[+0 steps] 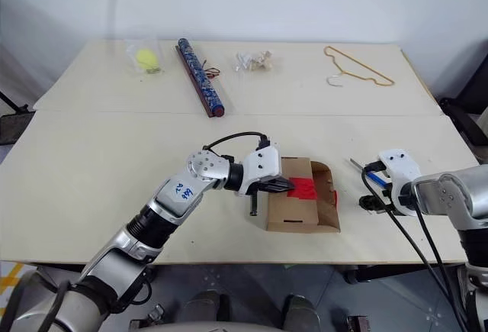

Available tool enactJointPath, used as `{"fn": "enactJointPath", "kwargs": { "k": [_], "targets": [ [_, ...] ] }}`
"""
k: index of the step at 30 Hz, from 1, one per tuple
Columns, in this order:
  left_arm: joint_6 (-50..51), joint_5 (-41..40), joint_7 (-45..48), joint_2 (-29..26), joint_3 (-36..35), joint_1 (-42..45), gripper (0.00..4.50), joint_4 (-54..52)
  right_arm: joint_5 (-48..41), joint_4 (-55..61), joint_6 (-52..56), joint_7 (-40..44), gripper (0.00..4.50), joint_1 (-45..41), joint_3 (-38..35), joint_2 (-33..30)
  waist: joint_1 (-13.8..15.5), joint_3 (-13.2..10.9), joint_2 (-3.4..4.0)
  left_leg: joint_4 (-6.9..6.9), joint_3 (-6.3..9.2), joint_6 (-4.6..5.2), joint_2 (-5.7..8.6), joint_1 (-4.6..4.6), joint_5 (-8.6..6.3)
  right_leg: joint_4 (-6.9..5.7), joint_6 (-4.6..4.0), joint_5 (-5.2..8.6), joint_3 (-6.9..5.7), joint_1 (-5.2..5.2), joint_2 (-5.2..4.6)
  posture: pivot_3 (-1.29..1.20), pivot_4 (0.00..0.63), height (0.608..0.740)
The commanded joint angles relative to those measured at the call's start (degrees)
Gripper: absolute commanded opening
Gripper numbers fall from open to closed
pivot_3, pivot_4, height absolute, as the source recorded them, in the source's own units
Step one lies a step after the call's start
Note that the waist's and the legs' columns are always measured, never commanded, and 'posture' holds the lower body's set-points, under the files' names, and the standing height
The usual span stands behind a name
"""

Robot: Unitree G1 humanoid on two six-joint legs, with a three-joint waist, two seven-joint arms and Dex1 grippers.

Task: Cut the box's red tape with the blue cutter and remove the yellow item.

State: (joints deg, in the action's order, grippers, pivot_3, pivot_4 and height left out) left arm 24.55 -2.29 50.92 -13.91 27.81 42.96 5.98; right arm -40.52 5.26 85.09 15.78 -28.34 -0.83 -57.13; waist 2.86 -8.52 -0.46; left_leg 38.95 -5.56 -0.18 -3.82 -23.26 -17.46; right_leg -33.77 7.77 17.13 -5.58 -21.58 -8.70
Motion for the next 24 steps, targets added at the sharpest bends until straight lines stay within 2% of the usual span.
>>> {"fn": "enactJointPath", "kwargs": {
  "k": [1, 6, 10, 15, 19, 24],
  "targets": [
    [2.62, 2.59, 0.32, -0.16, 3.25, -3.16, 0.0, 5.79, -1.22, 3.02, -1.04, 5.41, 4.38, 0.3, -5.96, -2.03, 0.2, -0.02, 0.03, 0.0, 0.02, 0.0, 0.0, -0.01, 0.0, 0.0, 0.0, 0.0, 0.0, -0.01, 0.0, 0.0, 0.15, 0.74],
    [1.48, 1.85, 1.08, -0.31, 1.23, -2.2, 0.0, 5.88, -2.75, 2.85, -4.28, 14.03, 4.38, 2.44, -10.37, -3.92, 0.2, -0.03, 0.03, -0.03, 0.04, -0.02, 0.0, -0.02, -0.01, 0.0, 0.0, 0.0, -0.05, -0.01, 0.01, 0.0, 0.15, 0.74],
    [0.95, 1.93, 1.77, -0.56, 0.42, -1.96, 0.0, 6.15, -3.15, 4.48, -4.78, 16.71, 4.38, 2.59, -10.0, -2.57, -0.26, -0.06, 0.08, -0.06, 0.02, -0.02, -0.01, -0.01, -0.01, 0.0, 0.01, 0.0, -0.07, -0.03, 0.01, 0.0, 0.15, 0.74],
    [1.09, 2.1, 1.72, -0.48, 0.18, -2.33, 0.0, 5.79, 5.79, 7.74, -14.12, 13.33, 4.38, 1.97, 0.0, 1.57, -0.55, -0.06, 0.08, -0.05, 0.02, -0.03, -0.03, -0.01, -0.01, -0.01, 0.01, 0.0, -0.1, -0.04, 0.01, 0.0, 0.15, 0.74],
    [1.6, 2.09, 1.66, -0.4, 0.32, -2.75, 0.0, 5.09, 6.83, 7.62, -12.86, 11.52, 4.38, 0.75, 1.18, 7.01, -0.6, -0.08, 0.12, -0.05, 0.01, -0.07, -0.03, -0.03, 0.01, -0.01, 0.02, -0.01, -0.1, -0.06, 0.0, 0.0, 0.15, 0.74],
    [1.57, 2.25, 1.7, -0.52, 0.37, -2.76, 0.0, 5.16, 12.72, 8.04, -16.85, 11.74, 4.38, 2.08, 6.95, 6.29, -0.71, -0.08, 0.12, -0.06, 0.05, -0.1, -0.03, -0.02, 0.02, -0.06, 0.02, -0.01, -0.17, -0.06, 0.0, 0.0, 0.15, 0.74]
  ]
}}
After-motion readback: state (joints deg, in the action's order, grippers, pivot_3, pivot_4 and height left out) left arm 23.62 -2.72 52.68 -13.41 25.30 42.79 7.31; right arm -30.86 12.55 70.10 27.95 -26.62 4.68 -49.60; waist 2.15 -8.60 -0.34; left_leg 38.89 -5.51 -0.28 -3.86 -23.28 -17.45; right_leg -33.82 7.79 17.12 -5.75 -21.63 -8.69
